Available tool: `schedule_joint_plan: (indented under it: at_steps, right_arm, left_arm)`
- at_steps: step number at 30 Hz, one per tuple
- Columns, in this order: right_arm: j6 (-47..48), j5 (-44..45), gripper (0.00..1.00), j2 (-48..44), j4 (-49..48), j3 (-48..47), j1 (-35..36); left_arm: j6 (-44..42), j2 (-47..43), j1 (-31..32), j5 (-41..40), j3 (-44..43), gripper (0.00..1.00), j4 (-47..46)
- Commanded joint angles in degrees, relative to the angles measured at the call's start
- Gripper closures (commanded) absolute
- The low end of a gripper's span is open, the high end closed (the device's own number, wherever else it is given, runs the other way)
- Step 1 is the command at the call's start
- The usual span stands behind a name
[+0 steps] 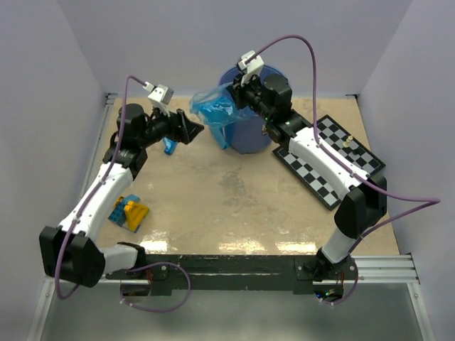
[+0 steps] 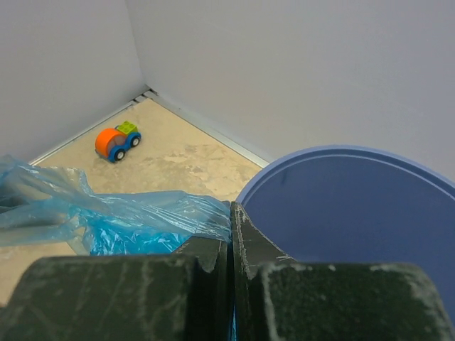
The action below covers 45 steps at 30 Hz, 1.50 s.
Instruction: Put the trash bags into the trash bin
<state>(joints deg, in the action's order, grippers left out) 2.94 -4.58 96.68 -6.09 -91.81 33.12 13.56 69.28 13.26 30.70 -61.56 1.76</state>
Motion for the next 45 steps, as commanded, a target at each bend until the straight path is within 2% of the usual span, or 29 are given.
schedule_joint_plan:
  at_steps: [1, 3, 4, 9, 11, 13, 21, 25, 31, 36, 41, 45]
  right_arm:
    - [-2.6, 1.2, 1.0, -1.7, -3.1, -2.4, 1.0]
    - [-2.6, 1.6, 1.0, -1.9, -3.2, -2.1, 1.1]
    - [-2.5, 1.7, 1.0, -1.9, -3.2, -2.0, 1.1]
    - [-4.2, 2.2, 1.0, -2.2, -3.6, -1.3, 1.1]
    - [-4.3, 2.9, 1.0, -2.1, -3.8, -1.0, 1.1]
    - [-4.8, 3.1, 1.0, -1.9, -4.0, -0.7, 1.1]
    - [-5.3, 9.1, 1.0, -1.1, -5.4, -0.2, 1.1]
    - [-5.0, 13.5, 1.0, -0.5, -6.0, -0.2, 0.9]
    - [-4.9, 15.6, 1.0, 0.2, -6.3, 0.0, 0.8]
    - [-4.8, 18.7, 1.0, 0.4, -6.7, 0.1, 0.7]
    - [-3.6, 18.9, 1.0, -0.1, -7.3, 1.1, 0.8]
    - [-1.6, 20.6, 1.0, -1.0, -7.4, 1.6, 0.8]
  left_arm:
    - [13.3, 5.9, -0.2, -2.6, -3.4, 0.2, -11.9]
    - [14.9, 8.5, -0.2, -0.3, -4.2, 0.26, -15.2]
    - [15.2, 9.3, -0.2, 0.7, -4.4, 0.34, -16.4]
    - [15.9, 11.6, -0.3, -0.6, -4.4, 0.58, -17.8]
    - [15.9, 11.3, -0.4, 1.5, -3.8, 0.75, -19.0]
    - [15.8, 10.4, -0.4, 2.7, -3.1, 0.99, -19.4]
    - [13.3, 2.9, -4.5, 7.5, -0.2, 1.0, -13.4]
    - [7.6, -3.0, -6.3, 12.2, 2.6, 1.0, -7.8]
    - [-2.4, -11.2, -7.0, 13.4, 5.7, 1.0, 6.6]
    - [-6.8, -17.1, -7.9, 13.7, 7.2, 1.0, 14.7]
    - [-10.9, -19.4, -7.9, 13.4, 5.4, 1.0, 19.7]
    - [-18.6, -17.7, -8.0, 11.6, 0.0, 1.0, 27.1]
